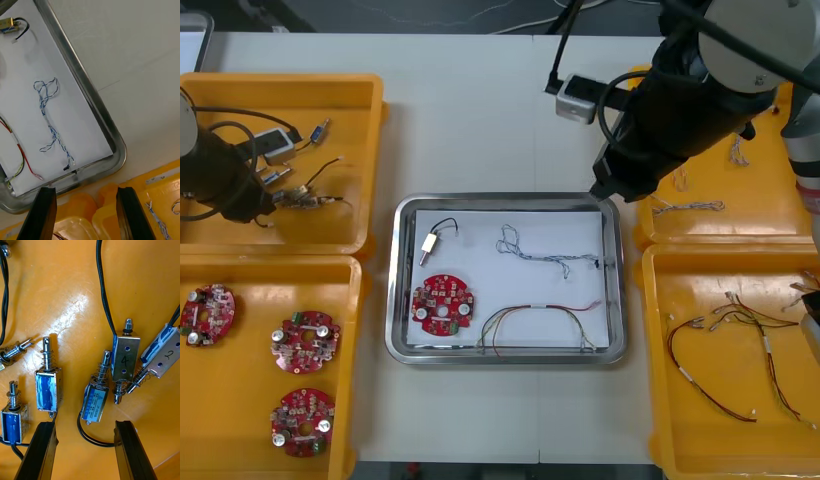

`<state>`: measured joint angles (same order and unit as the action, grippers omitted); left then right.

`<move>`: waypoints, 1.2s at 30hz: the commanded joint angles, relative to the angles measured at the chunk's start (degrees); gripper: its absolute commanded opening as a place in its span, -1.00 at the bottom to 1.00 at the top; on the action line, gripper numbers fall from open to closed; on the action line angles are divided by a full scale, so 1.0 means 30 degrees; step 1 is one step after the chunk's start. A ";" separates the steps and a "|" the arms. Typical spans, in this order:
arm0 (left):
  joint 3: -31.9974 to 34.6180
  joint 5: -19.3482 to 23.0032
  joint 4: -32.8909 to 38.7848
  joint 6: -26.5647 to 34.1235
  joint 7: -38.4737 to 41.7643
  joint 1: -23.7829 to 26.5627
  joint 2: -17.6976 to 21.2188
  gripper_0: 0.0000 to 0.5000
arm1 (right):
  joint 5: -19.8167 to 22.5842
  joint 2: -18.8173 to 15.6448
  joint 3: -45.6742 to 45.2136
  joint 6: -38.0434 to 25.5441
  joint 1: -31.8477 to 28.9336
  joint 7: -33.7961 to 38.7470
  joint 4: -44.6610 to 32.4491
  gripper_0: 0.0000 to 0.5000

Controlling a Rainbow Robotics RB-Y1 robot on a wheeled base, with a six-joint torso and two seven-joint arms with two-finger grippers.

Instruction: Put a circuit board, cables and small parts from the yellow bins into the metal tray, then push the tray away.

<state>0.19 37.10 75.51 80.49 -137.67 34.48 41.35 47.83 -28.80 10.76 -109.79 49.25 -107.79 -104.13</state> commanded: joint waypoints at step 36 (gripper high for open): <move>-0.0914 -0.1411 -0.0032 -0.0579 -0.2215 0.0782 -0.0862 -0.43 | -0.1062 -0.4580 -0.6164 -0.0069 -0.3235 1.1291 -0.0738 1.00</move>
<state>-1.74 33.60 75.19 79.52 -137.67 34.56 39.35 44.66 -39.57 -4.90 -109.81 40.88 -75.86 -104.31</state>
